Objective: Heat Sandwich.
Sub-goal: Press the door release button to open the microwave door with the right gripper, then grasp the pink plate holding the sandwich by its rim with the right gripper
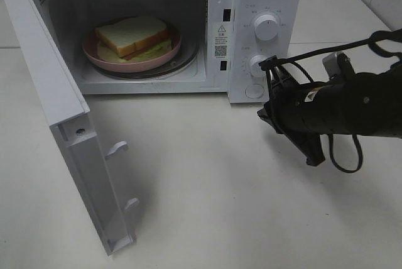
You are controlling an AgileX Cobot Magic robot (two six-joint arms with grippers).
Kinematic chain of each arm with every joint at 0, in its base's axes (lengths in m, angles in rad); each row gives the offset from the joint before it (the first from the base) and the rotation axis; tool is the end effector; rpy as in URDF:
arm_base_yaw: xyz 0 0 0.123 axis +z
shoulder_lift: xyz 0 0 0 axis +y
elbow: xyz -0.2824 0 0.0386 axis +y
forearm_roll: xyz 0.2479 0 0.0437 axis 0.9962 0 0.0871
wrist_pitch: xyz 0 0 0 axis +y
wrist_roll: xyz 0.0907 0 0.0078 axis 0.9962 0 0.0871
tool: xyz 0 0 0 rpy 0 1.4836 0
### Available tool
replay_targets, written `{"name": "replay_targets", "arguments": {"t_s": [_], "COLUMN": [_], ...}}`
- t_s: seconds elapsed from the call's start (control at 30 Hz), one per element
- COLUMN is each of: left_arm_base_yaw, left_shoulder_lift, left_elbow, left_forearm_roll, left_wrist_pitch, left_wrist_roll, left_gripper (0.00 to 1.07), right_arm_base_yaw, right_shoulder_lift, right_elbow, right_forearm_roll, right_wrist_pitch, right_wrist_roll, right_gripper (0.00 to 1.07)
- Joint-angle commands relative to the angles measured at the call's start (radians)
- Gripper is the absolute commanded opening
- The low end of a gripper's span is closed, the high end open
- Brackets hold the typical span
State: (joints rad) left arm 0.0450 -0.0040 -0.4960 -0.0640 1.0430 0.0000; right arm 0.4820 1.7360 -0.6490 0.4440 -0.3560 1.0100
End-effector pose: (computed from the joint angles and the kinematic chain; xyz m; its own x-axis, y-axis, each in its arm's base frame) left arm -0.0041 -0.0052 0.2776 -0.4389 -0.0520 -0.8970 -0.0095 0.9985 -0.0532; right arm 0.2798 0.1311 0.1397 -0.4294 0.8801 -0.2027 0.4987 0.4182 0.7592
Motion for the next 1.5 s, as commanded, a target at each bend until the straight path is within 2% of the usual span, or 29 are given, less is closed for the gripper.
{"name": "replay_targets", "arguments": {"t_s": [0.03, 0.17, 0.27, 0.3, 0.37, 0.63, 0.77, 0.83, 0.9, 1.0, 1.03, 1.13, 1.5], "left_arm_base_yaw": [0.001, 0.001, 0.001, 0.001, 0.001, 0.001, 0.001, 0.001, 0.001, 0.001, 0.001, 0.001, 0.001], "left_shoulder_lift": [-0.019, -0.019, -0.019, -0.019, -0.019, -0.019, -0.019, -0.019, -0.019, -0.019, -0.019, -0.019, -0.019], "left_elbow": [0.003, 0.003, 0.003, 0.003, 0.003, 0.003, 0.003, 0.003, 0.003, 0.003, 0.003, 0.003, 0.003], "left_forearm_roll": [-0.004, -0.004, -0.004, -0.004, -0.004, -0.004, -0.004, -0.004, -0.004, -0.004, -0.004, -0.004, -0.004], "left_wrist_pitch": [-0.012, -0.012, -0.012, -0.012, -0.012, -0.012, -0.012, -0.012, -0.012, -0.012, -0.012, -0.012, -0.012], "left_wrist_roll": [0.0, 0.0, 0.0, 0.0, 0.0, 0.0, 0.0, 0.0, 0.0, 0.0, 0.0, 0.0, 0.0], "left_gripper": [0.98, 0.98, 0.98, 0.98, 0.98, 0.98, 0.98, 0.98, 0.98, 0.98, 0.98, 0.98, 0.98], "right_arm_base_yaw": [-0.005, -0.006, -0.008, -0.008, -0.008, -0.008, -0.008, -0.008, -0.008, -0.008, -0.008, -0.008, -0.006], "right_shoulder_lift": [-0.087, -0.141, -0.192, -0.192, -0.207, -0.211, -0.211, -0.211, -0.211, -0.211, -0.211, -0.211, -0.206], "right_elbow": [0.006, 0.005, -0.021, -0.021, -0.068, -0.183, -0.249, -0.261, -0.289, -0.307, -0.324, -0.347, -0.391], "right_forearm_roll": [-0.113, -0.16, -0.161, -0.161, -0.161, -0.167, -0.211, -0.217, -0.22, -0.22, -0.224, -0.228, -0.302], "right_wrist_pitch": [0.168, 0.286, 0.472, 0.472, 0.63, 0.895, 1.031, 1.055, 1.109, 1.142, 1.172, 1.208, 1.233], "right_wrist_roll": [-0.121, -0.206, -0.397, -0.397, -0.536, -0.875, -1.206, -1.285, -1.504, -1.643, -1.795, -1.967, -2.302], "right_gripper": [0.0, 0.0, 0.0, 0.0, 0.0, 0.0, 0.01, 0.02, 0.02, 0.02, 0.02, 0.02, 0.03]}}
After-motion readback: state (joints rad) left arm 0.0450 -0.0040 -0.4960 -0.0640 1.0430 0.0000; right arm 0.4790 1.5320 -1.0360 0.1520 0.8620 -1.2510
